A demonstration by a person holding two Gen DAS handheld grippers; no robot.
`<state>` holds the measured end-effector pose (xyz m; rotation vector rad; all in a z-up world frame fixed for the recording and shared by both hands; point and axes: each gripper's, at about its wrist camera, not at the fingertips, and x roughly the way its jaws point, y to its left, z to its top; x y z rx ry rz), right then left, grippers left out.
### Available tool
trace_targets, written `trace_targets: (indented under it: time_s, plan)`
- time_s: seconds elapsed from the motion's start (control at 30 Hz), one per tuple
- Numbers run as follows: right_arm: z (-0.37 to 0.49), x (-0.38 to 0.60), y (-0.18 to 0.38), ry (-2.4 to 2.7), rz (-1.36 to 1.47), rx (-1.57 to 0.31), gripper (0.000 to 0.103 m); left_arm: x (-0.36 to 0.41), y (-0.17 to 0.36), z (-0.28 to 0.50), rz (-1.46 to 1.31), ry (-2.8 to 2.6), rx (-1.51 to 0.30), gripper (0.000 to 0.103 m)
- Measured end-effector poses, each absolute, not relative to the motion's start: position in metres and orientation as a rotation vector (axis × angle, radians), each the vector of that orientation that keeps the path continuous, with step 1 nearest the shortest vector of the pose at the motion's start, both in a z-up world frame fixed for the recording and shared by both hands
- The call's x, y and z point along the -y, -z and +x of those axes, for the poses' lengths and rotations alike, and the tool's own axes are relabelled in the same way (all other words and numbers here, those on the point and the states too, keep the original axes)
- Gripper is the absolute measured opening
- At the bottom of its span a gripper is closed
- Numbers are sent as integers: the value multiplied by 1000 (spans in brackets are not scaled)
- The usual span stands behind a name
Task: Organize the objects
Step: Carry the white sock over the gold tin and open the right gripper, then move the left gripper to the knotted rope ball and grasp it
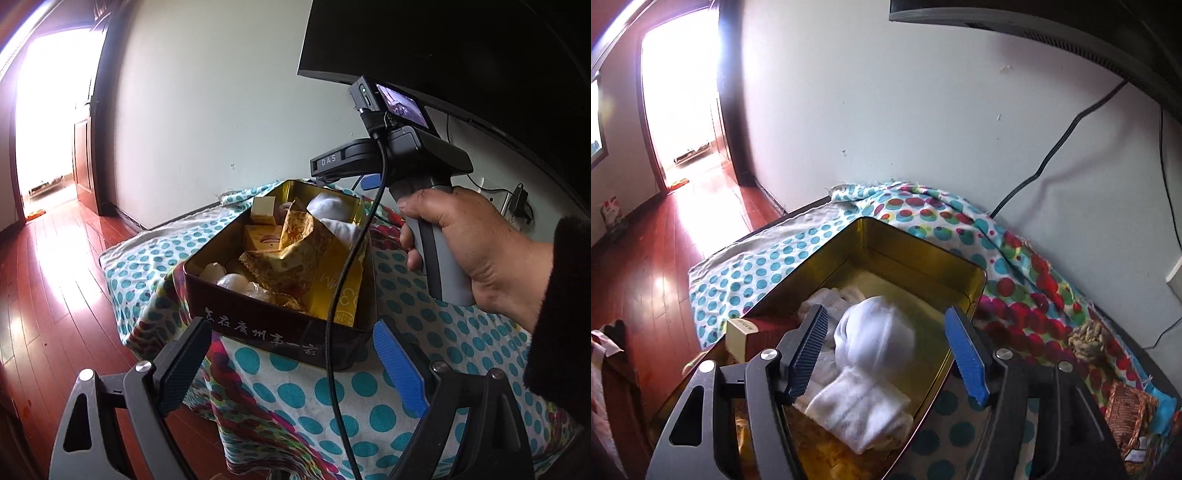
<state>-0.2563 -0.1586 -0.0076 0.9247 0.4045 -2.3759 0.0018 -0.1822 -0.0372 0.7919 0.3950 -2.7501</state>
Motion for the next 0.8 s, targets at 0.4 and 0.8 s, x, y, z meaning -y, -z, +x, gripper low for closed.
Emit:
trace_targets:
  time_s: [0.4, 0.8]
  plan:
    - [-274, 0, 19, 2744, 978, -344, 79, 162, 32, 4, 769, 2783, -269, 92]
    - [-262, -185, 51, 2918, 1162, -110, 85, 118, 37, 2, 781, 2841, -101, 92]
